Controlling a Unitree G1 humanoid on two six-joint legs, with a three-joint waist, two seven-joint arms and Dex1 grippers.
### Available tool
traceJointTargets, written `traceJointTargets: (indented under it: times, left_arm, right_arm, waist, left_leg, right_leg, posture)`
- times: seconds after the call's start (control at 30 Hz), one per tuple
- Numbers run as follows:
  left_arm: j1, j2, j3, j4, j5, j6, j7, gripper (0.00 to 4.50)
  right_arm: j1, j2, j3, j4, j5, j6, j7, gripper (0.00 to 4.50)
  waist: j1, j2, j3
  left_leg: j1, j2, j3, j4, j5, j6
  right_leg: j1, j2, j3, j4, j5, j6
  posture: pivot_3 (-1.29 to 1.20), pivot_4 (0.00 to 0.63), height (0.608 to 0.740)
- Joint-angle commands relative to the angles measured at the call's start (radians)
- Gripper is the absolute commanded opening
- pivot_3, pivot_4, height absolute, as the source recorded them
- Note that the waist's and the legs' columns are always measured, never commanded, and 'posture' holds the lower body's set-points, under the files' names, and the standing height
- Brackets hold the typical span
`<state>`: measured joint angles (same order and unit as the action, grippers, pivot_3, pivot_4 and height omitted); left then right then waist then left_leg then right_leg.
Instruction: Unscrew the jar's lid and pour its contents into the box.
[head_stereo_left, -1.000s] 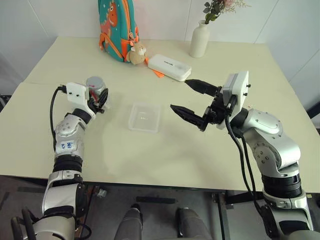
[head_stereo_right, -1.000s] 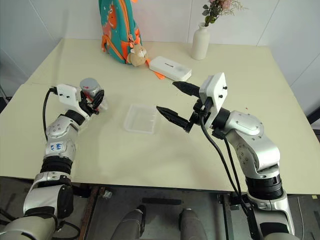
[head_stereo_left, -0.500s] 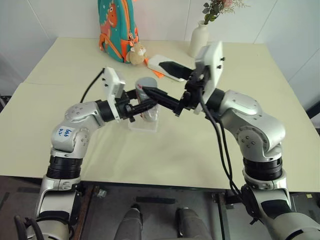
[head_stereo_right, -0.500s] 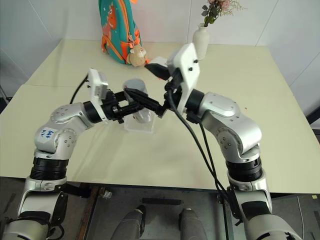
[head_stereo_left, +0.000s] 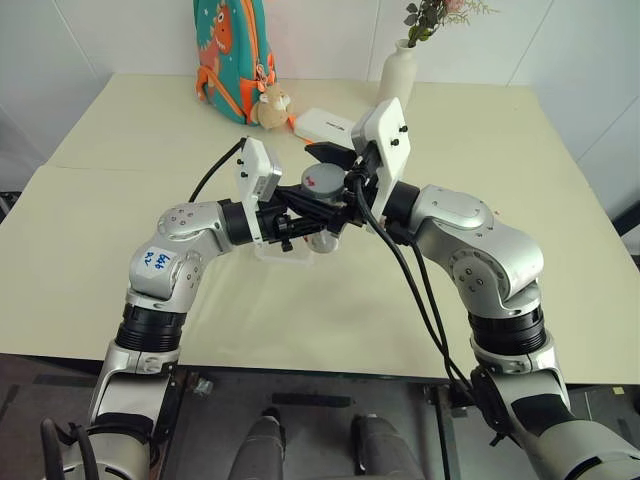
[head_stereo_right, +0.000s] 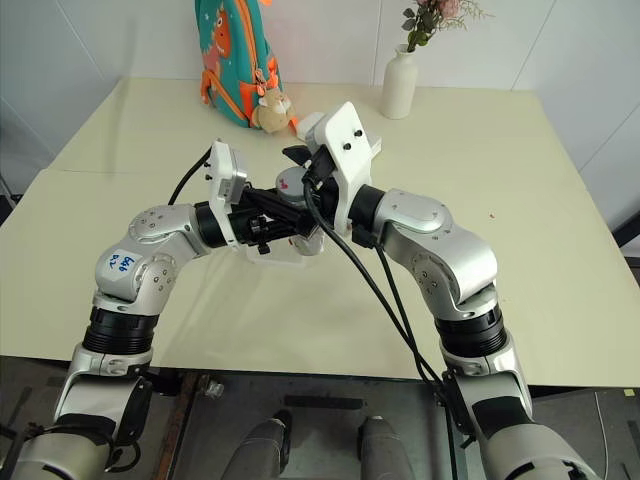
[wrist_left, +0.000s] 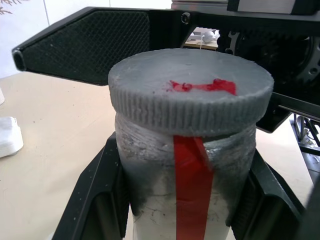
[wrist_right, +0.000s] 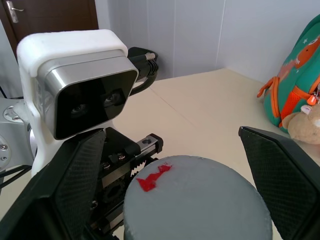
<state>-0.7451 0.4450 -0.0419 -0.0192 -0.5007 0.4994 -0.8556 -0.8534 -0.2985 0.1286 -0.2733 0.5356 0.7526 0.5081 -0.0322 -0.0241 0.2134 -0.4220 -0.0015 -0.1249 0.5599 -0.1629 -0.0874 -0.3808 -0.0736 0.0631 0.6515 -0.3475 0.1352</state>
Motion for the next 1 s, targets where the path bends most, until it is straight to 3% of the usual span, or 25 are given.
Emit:
traceJointTargets:
  times: [0.03,0.23,0.33,0.4,0.47,0.7,0.8,1.0]
  left_arm:
    - [-0.006,0.001,0.007,-0.013,0.012,-0.025,-0.011,2.04]
    - [-0.006,0.002,0.015,-0.008,0.024,-0.03,-0.014,2.04]
    - [-0.013,-0.001,0.017,-0.004,0.028,-0.033,-0.014,2.04]
    - [-0.021,-0.003,0.022,-0.002,0.026,-0.031,-0.013,2.04]
    - [-0.027,-0.005,0.028,-0.002,0.021,-0.028,-0.013,2.04]
    - [-0.038,0.011,0.041,0.022,0.003,-0.034,-0.068,2.04]
    - [-0.054,0.035,0.072,0.076,-0.069,-0.038,-0.218,2.04]
    - [-0.089,0.084,0.048,0.169,-0.093,-0.042,-0.442,2.04]
  right_arm:
    - [-0.019,-0.017,-0.043,-0.024,0.005,0.001,0.007,4.5]
    - [0.006,-0.039,-0.051,-0.03,0.004,0.003,0.018,4.5]
    - [0.015,-0.041,-0.048,-0.034,0.007,0.003,0.026,3.89]
    - [0.024,-0.045,-0.041,-0.038,0.011,0.007,0.038,3.1]
    - [0.029,-0.05,-0.035,-0.039,0.015,0.013,0.052,2.59]
    - [0.003,-0.075,-0.072,0.003,0.062,0.011,0.129,2.57]
    - [-0.013,-0.165,-0.06,0.028,0.143,-0.026,0.401,2.57]
    - [-0.094,-0.221,-0.028,0.171,0.138,-0.078,0.614,2.57]
  waist:
    - [0.001,0.0,0.0]
    - [0.0,0.0,0.0]
    - [0.0,0.0,0.0]
    - [0.0,0.0,0.0]
    - [0.001,0.0,0.0]
    - [0.0,0.0,0.0]
    - [0.001,0.0,0.0]
    - [-0.011,0.0,0.0]
  left_leg:
    - [0.0,0.0,0.0,0.0,0.0,0.0]
    - [0.0,0.0,0.0,0.0,0.0,0.0]
    - [0.0,0.0,0.0,0.0,0.0,0.0]
    - [0.0,0.0,0.0,0.0,0.0,0.0]
    - [0.0,0.0,0.0,0.0,0.0,0.0]
    - [0.0,0.0,0.0,0.0,0.0,0.0]
    - [0.0,0.0,0.0,0.0,0.0,0.0]
    - [0.0,0.0,0.001,0.0,0.0,0.0]
  right_leg:
    - [0.0,0.0,0.0,0.0,0.0,0.0]
    - [0.0,0.0,0.0,0.0,0.0,0.0]
    - [0.0,0.0,0.0,0.0,0.0,0.0]
    - [0.0,0.0,0.0,0.0,0.0,0.0]
    - [0.0,0.0,0.0,0.0,0.0,0.0]
    - [0.0,0.0,0.0,0.0,0.0,0.0]
    - [0.0,0.0,0.0,-0.001,0.0,0.0]
    - [0.001,0.0,-0.001,-0.003,0.0,0.0]
  posture:
    - [0.0,0.15,0.74]
    - [0.0,0.15,0.74]
    - [0.0,0.15,0.74]
    - [0.0,0.15,0.74]
    - [0.0,0.15,0.74]
    - [0.0,0.15,0.74]
    - [0.0,0.15,0.74]
    - [0.0,0.15,0.74]
